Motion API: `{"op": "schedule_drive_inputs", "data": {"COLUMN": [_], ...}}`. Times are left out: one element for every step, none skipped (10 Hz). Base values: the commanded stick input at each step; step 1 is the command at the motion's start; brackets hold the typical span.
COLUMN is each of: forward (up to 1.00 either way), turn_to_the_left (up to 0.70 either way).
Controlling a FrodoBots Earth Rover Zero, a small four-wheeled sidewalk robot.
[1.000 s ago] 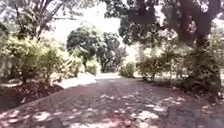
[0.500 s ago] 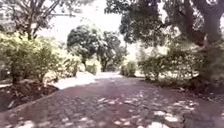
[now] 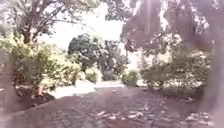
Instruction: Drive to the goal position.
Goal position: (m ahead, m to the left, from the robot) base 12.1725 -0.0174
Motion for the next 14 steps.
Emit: {"op": "schedule_drive_inputs", "data": {"forward": [0.7,0.7,0.7,0.7,0.7,0.7,0.7,0.7,0.7,0.7,0.7,0.7,0.7,0.7], "turn_to_the_left": [0.0,0.0,0.0,0.0,0.0,0.0,0.0,0.0,0.0,0.0,0.0,0.0,0.0,0.0]}}
